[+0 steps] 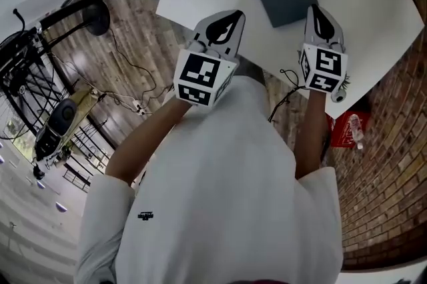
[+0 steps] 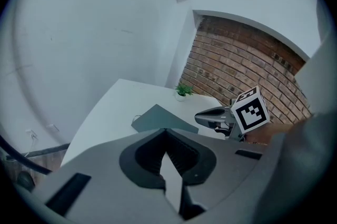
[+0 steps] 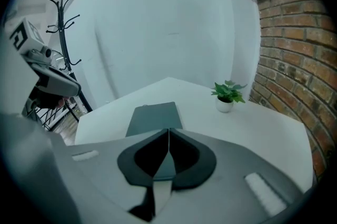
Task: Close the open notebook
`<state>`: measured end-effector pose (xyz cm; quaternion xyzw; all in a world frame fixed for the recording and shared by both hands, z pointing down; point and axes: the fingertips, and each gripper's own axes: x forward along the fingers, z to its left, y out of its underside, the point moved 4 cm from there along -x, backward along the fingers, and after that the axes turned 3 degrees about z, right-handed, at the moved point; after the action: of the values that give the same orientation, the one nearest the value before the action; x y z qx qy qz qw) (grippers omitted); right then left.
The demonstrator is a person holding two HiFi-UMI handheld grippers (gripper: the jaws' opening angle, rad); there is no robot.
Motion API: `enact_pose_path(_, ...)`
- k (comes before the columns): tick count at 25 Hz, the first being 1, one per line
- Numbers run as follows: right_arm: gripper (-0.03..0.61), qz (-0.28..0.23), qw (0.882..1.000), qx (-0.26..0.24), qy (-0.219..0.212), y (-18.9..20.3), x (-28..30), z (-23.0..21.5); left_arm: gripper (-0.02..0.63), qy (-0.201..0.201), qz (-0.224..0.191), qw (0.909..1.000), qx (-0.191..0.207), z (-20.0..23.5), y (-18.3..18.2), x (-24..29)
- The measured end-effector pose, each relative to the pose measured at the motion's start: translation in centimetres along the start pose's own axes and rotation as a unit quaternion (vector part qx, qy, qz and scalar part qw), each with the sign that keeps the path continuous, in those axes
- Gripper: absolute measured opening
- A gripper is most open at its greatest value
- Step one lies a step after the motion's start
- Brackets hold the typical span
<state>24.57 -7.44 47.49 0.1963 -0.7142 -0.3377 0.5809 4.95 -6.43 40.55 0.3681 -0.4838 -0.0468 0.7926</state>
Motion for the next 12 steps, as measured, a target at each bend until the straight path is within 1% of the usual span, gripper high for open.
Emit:
enact_pose_path(7,0.012,-0.024,1.000,-0.004,-0.012,-1.8,-1.6,2.2,0.005,-0.009,-0.016,0.9998,-0.002,0.5,-0.2,-2.0)
enact_pose_path(12,0.012,-0.048,0.999,-0.007,-0.019,-3.5,-3.2,3.5,0.005,-0.017,-0.028,0.9994,-0.012,0.9,-0.3,-3.3)
